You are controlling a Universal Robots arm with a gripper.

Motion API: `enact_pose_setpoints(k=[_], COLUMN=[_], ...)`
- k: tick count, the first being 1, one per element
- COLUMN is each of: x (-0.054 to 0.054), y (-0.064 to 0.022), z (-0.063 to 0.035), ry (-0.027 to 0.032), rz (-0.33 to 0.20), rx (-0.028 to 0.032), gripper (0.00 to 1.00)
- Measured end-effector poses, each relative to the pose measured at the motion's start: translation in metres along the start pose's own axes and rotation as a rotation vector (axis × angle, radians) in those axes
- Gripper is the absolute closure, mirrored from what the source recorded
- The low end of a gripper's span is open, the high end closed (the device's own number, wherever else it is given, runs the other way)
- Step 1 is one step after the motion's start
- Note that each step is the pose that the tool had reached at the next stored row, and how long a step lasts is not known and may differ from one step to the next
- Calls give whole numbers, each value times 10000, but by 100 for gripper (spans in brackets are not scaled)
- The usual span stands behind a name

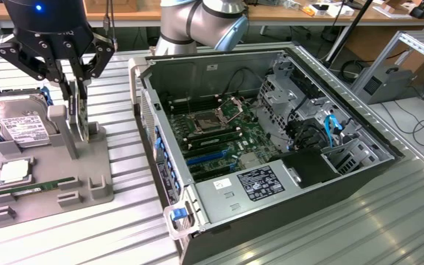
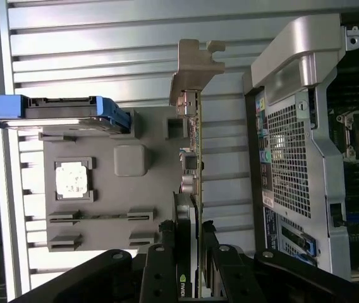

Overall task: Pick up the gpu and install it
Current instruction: 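Pick up the gpu and move the gpu toward the slot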

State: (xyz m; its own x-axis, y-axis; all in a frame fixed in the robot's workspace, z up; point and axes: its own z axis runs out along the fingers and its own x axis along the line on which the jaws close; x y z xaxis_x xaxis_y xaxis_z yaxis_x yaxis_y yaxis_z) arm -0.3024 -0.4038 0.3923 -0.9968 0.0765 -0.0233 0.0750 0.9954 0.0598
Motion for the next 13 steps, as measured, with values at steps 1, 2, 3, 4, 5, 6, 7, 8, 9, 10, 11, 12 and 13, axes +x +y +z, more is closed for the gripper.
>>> enact_pose_setpoints(k=[1,2,3,4,5,6,7,8,9,10,11,12,13], x=[0,0,0,0,-1,-1,-1,-1,-1,-2,-2,-2,-2], y=[0,1,1,2,2,3,3,4,5,5,6,6,6], z=[-4,-8,-14,-24,-35,-47,-54,-64,-76,-85,-93,-101,-107], ry=[0,0,0,0,1,2,1,1,2,2,2,3,3], rz=[0,0,0,1,1,1,1,1,1,1,1,1,1], rx=[-1,-2,-3,-7,-12,-16,-20,-23,-28,-32,-34,-38,-44], gripper=[73,73,73,73,73,73,73,73,73,73,73,73,73])
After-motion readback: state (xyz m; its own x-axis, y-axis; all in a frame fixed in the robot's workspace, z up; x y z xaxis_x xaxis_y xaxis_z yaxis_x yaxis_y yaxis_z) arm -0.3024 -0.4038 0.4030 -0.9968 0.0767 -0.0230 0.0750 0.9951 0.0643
